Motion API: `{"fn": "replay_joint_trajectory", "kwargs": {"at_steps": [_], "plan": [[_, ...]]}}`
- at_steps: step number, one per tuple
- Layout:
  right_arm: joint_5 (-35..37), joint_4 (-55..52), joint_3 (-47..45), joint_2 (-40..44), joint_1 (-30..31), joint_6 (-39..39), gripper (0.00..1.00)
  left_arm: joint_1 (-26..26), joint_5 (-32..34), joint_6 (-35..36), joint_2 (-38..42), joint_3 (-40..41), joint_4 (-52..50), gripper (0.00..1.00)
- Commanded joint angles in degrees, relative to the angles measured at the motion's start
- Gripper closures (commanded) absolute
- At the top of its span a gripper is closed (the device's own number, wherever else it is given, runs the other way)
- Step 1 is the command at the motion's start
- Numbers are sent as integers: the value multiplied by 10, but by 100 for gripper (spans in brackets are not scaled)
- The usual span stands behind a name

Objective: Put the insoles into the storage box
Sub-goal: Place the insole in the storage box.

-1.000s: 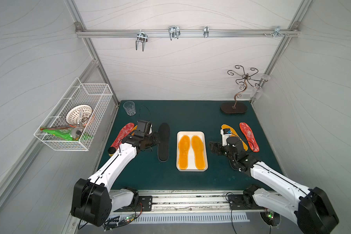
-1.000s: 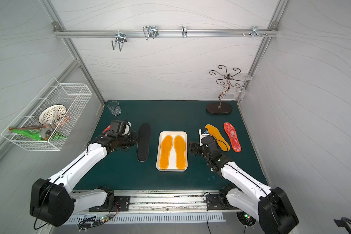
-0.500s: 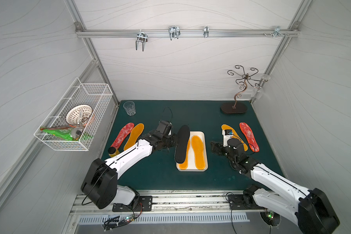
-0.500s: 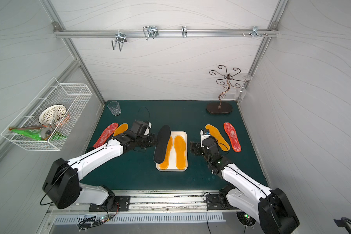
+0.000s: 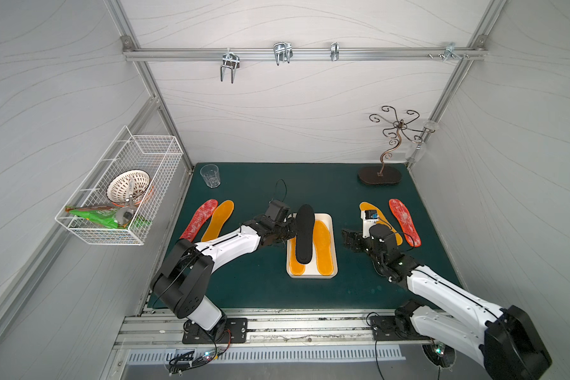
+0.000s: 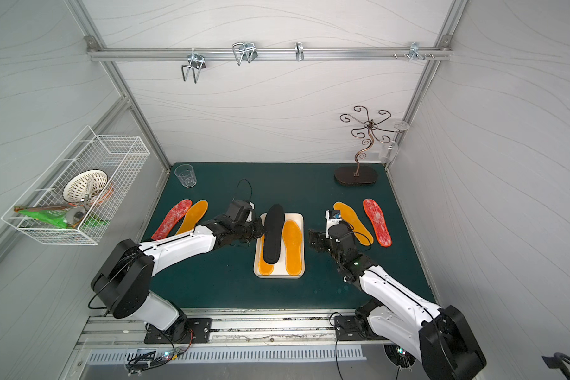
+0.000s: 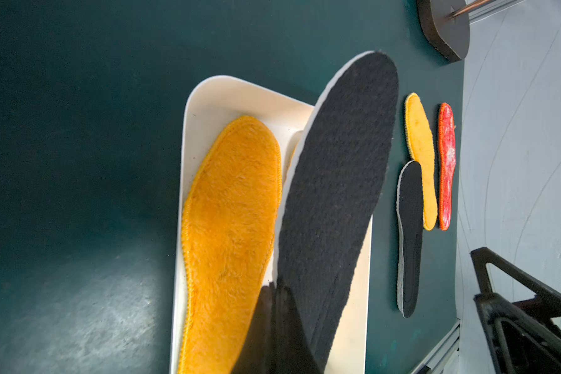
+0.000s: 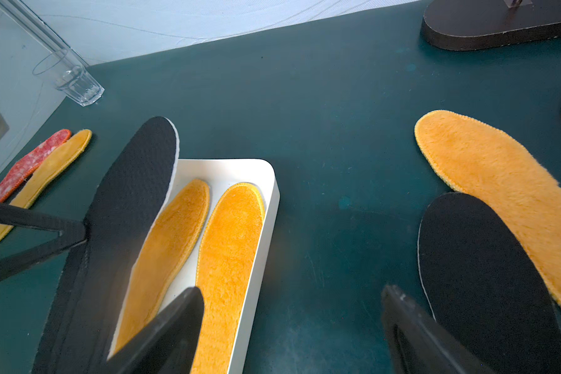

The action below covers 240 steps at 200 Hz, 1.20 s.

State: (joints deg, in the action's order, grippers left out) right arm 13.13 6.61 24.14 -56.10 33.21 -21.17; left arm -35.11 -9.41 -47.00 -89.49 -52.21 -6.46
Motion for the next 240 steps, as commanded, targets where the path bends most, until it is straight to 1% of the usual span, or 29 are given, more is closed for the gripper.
{"fn": "replay_joint_trajectory", "kwargs": {"at_steps": [1,19,84,156,199,240], "plan": [[9,5,5,-4,3,-5,9,-4,1,0,-10,6,22,100],[8,5,7,-8,4,-5,9,-4,4,6,-10,9,4,100],[7,6,9,-15,4,-7,9,-3,17,7,-3,37,1,100],[6,9,9,-19,4,-10,9,-2,28,17,-5,37,-11,100],[4,10,10,-22,4,-11,9,2,11,26,-19,35,-11,100],[5,8,10,-19,3,-10,9,6,18,26,-26,33,-21,100]]}}
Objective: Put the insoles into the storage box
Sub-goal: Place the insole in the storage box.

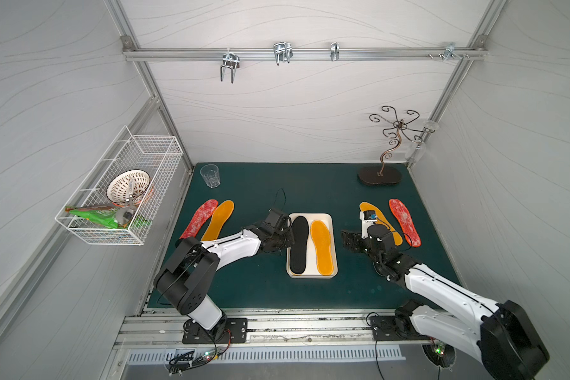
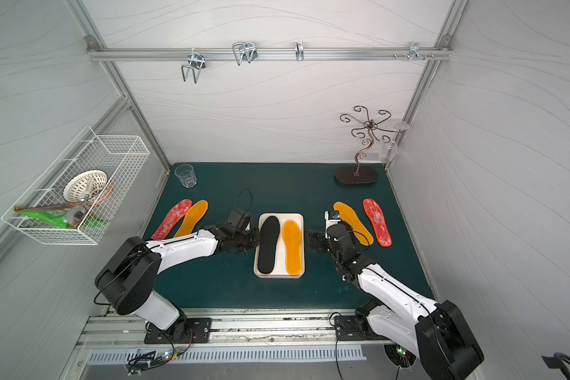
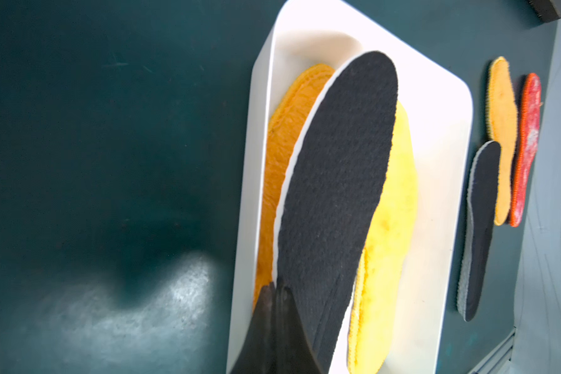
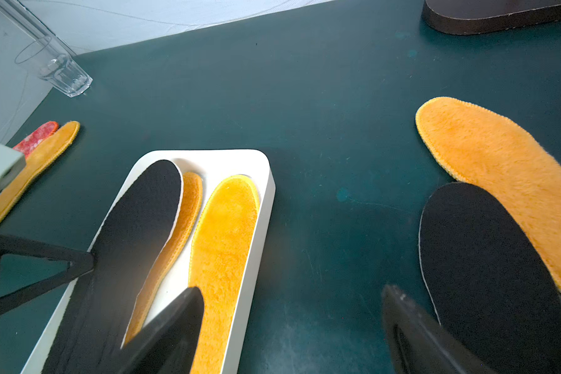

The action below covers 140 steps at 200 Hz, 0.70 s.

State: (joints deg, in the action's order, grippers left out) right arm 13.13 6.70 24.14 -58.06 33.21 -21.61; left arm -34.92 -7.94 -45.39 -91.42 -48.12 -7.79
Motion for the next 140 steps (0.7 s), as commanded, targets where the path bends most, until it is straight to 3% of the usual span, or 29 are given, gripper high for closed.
{"fn": "replay_joint_trajectory", "kwargs": {"at_steps": [1,35,50,73,140], "plan": [[5,7,10,1,4,-6,9,4,4,9,-7,-7,-8,100],[3,9,10,0,4,-5,9,4,13,8,-5,-7,-17,100],[1,10,10,-2,3,-5,9,5,14,7,-6,-7,-21,89],[-1,11,10,-5,4,-5,9,5,17,5,-4,-7,-27,85],[0,11,11,-8,4,-5,9,6,45,6,18,0,-51,82]]}}
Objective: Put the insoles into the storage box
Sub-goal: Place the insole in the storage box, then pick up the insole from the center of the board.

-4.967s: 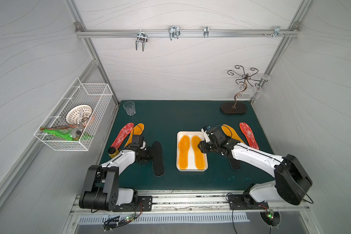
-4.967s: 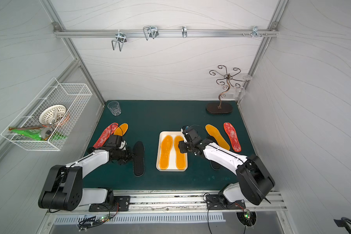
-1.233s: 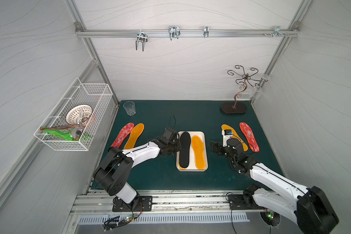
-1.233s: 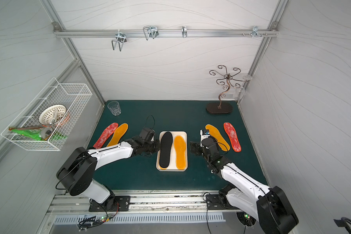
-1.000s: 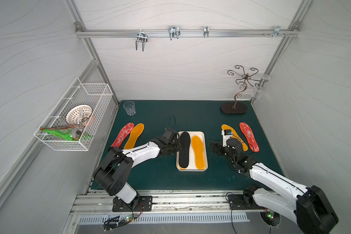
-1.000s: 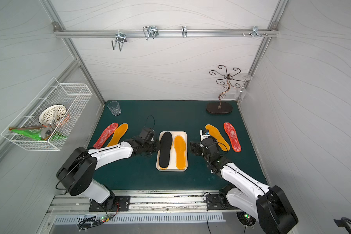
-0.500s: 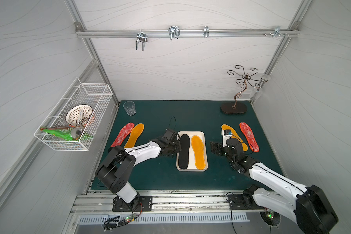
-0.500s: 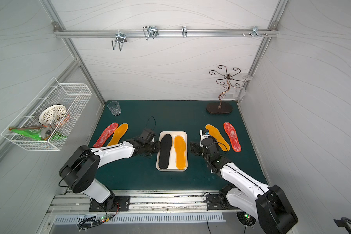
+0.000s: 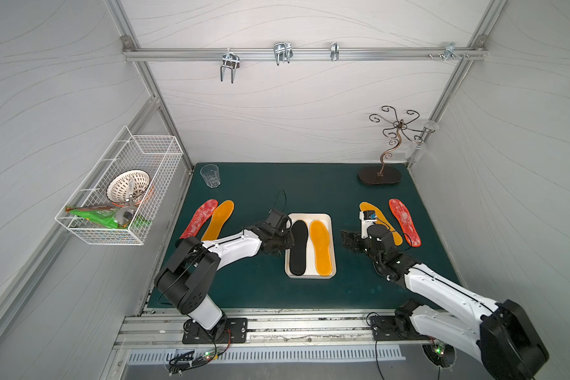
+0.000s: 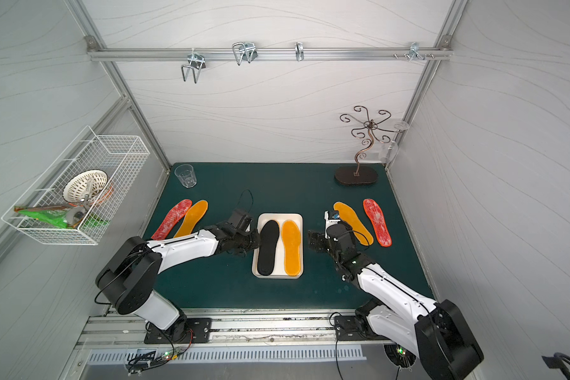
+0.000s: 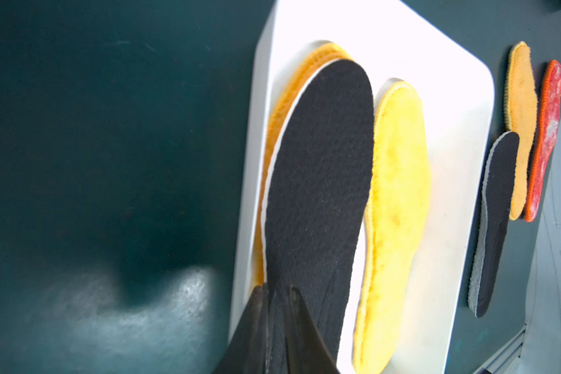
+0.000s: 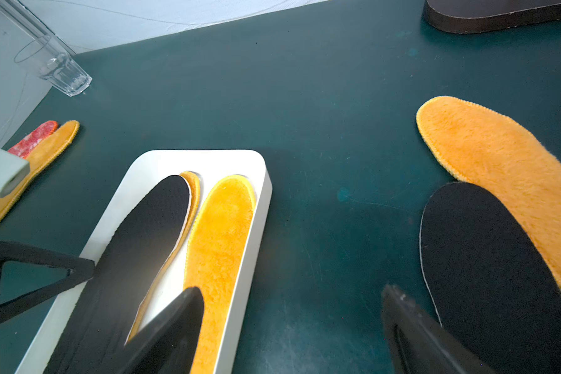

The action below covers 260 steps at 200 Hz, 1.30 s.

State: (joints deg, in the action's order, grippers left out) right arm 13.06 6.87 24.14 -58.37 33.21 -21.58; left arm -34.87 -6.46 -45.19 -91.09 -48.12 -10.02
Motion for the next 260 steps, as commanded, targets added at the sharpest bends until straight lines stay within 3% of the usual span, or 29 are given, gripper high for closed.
{"fn": "replay_joint_trajectory", "kwargs": {"at_steps": [1,66,95,122,146,187,217,241,260], "plan": [[0,9,11,-5,4,-5,9,5,30,4,14,0,-29,82],[-6,-16,29,-13,3,3,8,17,57,1,65,15,-54,80],[-29,-133,103,-47,-15,-17,8,38,64,4,99,39,-60,80],[-59,-314,191,-80,-84,-69,8,65,61,15,138,60,-59,80],[-98,-394,196,-67,-169,-102,8,72,70,47,174,66,-55,78],[-108,-412,159,-66,-273,-117,10,72,42,89,166,48,-66,76],[-170,-366,123,-87,-361,-104,16,72,20,98,146,45,-69,76],[-231,-332,104,-98,-389,-100,24,72,16,102,137,46,-67,75],[-237,-309,89,-93,-398,-101,26,71,15,102,132,42,-68,75]]}}
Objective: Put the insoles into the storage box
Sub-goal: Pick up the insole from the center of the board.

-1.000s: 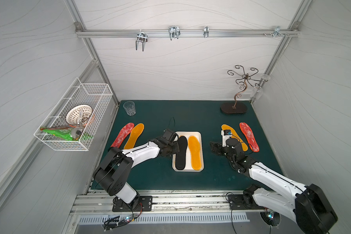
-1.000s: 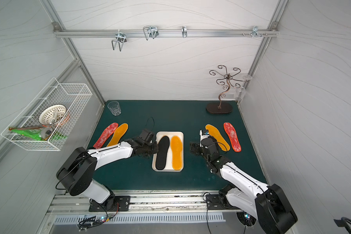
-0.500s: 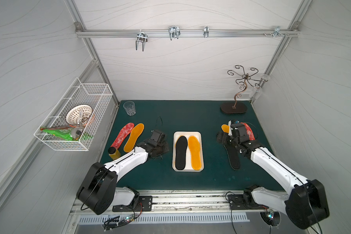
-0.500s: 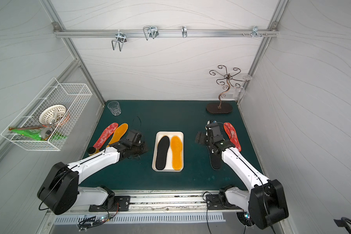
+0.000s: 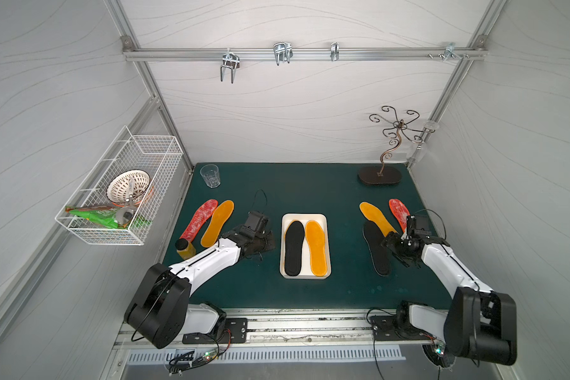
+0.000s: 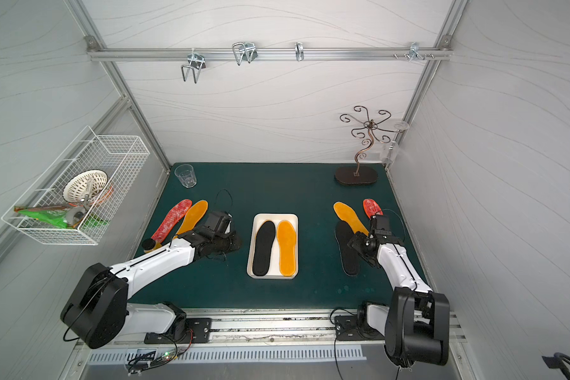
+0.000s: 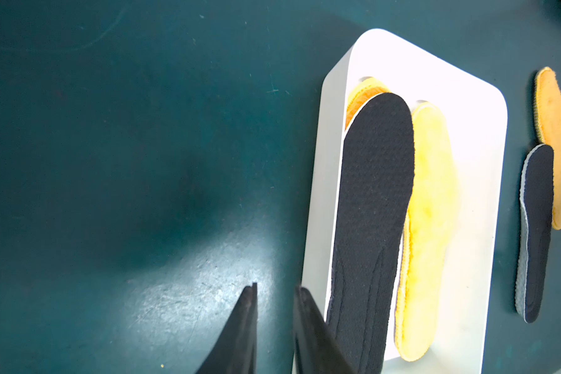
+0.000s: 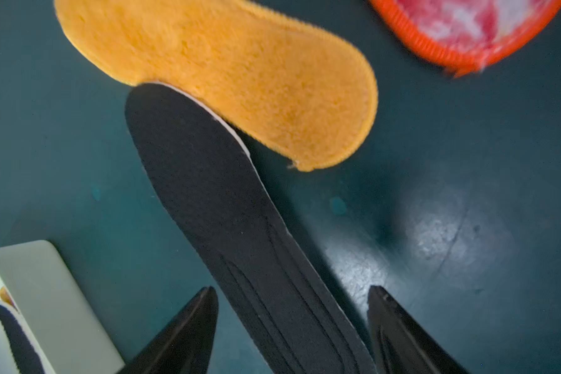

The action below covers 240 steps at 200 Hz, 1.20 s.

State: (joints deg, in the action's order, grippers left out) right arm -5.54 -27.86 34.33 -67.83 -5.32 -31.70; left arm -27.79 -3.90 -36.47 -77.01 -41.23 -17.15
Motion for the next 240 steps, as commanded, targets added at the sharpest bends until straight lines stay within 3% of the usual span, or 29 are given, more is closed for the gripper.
{"fn": "replay_joint_trajectory", "kwargs": {"at_steps": [1,27,115,187,240], "plan": [[-52,39,-13,2,-15,-1,26,0,-10,14,-9,-27,3,75],[-102,74,-28,-23,-48,-10,31,1,-20,11,-15,-30,11,75],[-104,115,-34,-72,-49,-14,40,-2,-38,9,-31,-23,20,75],[-83,102,-33,-57,20,-18,60,-7,-27,5,-10,1,21,75],[-87,111,-41,-73,29,-22,65,-8,-29,-1,-18,-2,26,75]]}}
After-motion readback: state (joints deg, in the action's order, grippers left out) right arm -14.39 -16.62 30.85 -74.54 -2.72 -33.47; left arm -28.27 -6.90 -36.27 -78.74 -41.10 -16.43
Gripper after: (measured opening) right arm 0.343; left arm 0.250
